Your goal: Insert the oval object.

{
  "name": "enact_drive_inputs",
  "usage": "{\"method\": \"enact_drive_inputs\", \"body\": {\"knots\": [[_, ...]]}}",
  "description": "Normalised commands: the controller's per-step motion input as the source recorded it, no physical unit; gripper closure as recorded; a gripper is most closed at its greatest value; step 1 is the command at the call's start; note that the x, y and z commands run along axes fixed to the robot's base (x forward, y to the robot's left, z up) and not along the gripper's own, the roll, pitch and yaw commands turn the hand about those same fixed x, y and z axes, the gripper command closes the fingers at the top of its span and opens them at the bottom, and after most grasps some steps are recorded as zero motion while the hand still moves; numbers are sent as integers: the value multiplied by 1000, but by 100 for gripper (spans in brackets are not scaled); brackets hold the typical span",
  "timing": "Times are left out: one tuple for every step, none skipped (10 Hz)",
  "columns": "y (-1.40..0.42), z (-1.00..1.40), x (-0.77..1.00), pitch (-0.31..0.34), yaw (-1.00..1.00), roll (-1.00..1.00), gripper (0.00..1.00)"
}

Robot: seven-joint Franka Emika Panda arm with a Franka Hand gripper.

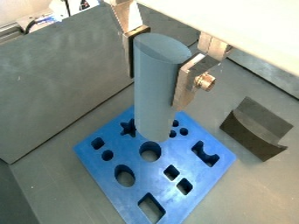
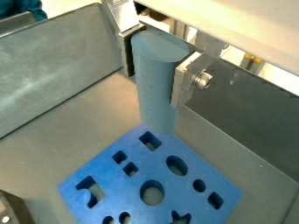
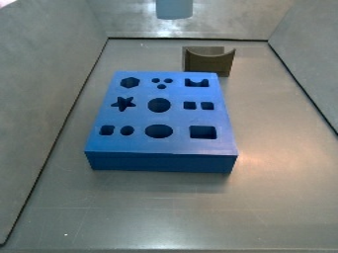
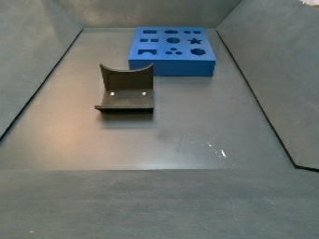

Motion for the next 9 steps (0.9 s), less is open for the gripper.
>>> {"method": "enact_drive_inputs", "body": {"knots": [[-686, -951, -129, -73, -157, 220, 100], [-657, -914, -106, -86, -154, 237, 100], [-583, -883, -57, -73, -134, 259, 100], [-194, -937, 0, -24, -91, 229, 100], [0, -851, 0, 0, -26, 163, 100], [0, -860, -23, -36, 0, 160, 100], [0, -871, -9, -41, 0, 147, 100], [0, -871, 0, -53, 0, 177, 100], [0, -829, 0, -43, 0, 166, 100]]}}
